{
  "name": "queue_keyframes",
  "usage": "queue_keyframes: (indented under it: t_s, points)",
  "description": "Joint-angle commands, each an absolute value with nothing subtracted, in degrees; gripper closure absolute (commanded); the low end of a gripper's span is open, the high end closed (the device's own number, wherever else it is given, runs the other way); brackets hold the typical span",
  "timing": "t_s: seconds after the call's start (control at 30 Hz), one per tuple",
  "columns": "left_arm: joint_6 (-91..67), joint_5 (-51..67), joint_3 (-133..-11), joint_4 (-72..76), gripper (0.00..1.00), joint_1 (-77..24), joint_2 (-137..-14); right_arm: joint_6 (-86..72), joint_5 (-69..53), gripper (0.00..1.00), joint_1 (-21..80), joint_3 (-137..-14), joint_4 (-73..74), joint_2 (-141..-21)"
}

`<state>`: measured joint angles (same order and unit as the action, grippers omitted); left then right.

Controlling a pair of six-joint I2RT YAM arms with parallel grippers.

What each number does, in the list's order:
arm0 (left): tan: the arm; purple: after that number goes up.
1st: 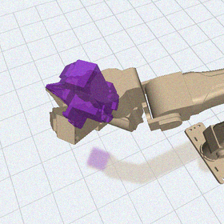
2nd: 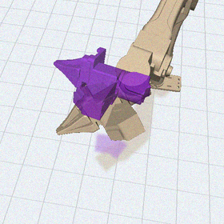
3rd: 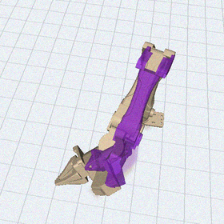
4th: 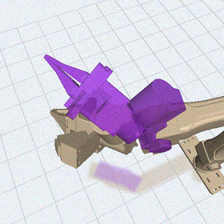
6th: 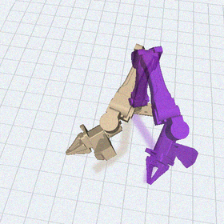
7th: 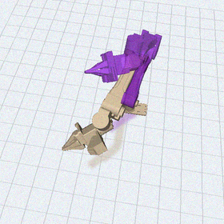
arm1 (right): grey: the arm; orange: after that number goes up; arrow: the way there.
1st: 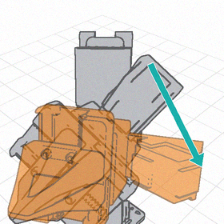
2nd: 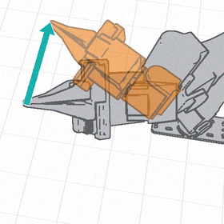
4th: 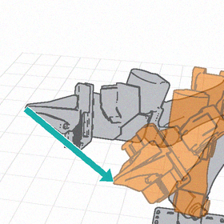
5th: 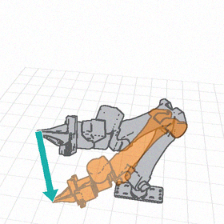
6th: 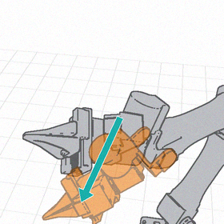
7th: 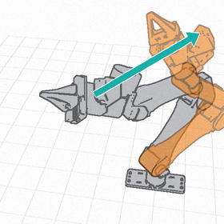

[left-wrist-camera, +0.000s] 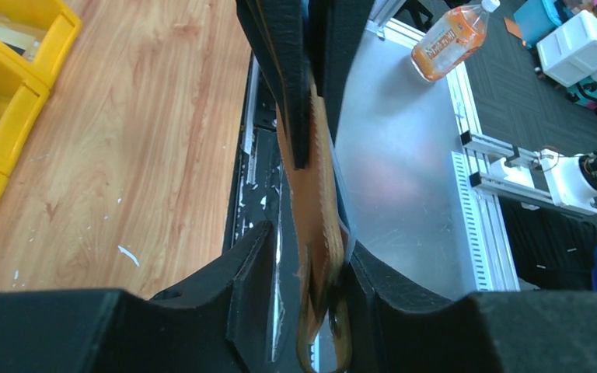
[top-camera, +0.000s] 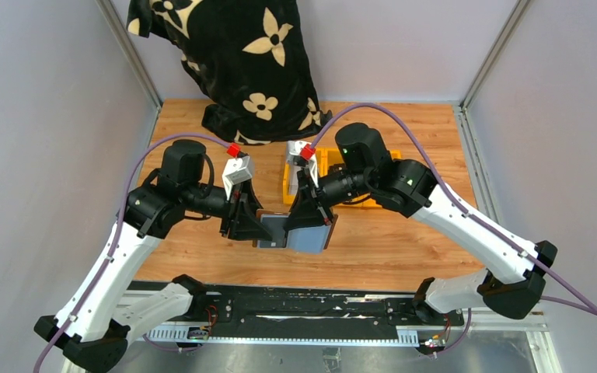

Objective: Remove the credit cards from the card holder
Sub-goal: Remove the credit card from the card holder.

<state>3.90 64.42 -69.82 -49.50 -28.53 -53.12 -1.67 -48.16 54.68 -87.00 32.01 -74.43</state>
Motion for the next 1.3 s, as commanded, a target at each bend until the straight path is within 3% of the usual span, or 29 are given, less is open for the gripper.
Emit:
queue_keyframes:
  t_s: [0.0, 0.1, 0.2, 0.33, 0.47, 0.67, 0.9, 1.27]
  points:
    - [5.0, 66.5, -69.3, -50.1, 0.63, -28.8, -54.0, 1.5, -50.3, 1.00, 56.7, -89.9, 33.7, -75.7]
    - [5.2, 66.4, -69.5, -50.1, 0.82, -28.8, -54.1, 1.9, -49.9, 1.00, 56.8, -90.2, 33.8, -76.0]
    - [5.4, 64.8, -69.3, -50.2, 1.00, -28.8, -53.1, 0.6, -46.7, 0.85, 54.9, -89.4, 32.4, -74.4]
    - [4.8, 59.9, -68.9, -50.2, 1.00, -28.7, -52.6, -8.7, -37.5, 0.63, 49.7, -85.0, 23.1, -68.0]
    - [-1.0, 57.8, -67.2, -45.7, 1.00, -25.8, -52.2, -15.8, -24.0, 0.57, 49.3, -78.2, 13.1, -59.5]
    - [-13.5, 61.4, -62.0, -32.9, 1.00, -17.2, -50.9, -30.2, -31.4, 0.56, 51.1, -67.2, -3.1, -56.4]
    - [-19.4, 64.3, -59.7, -26.9, 1.00, -16.9, -48.9, -35.8, -32.0, 0.55, 55.5, -61.1, -13.9, -61.6]
    - [-21.4, 70.1, -59.8, -25.8, 1.00, -16.9, -47.3, -35.7, -30.1, 0.56, 55.2, -60.5, -10.8, -63.6]
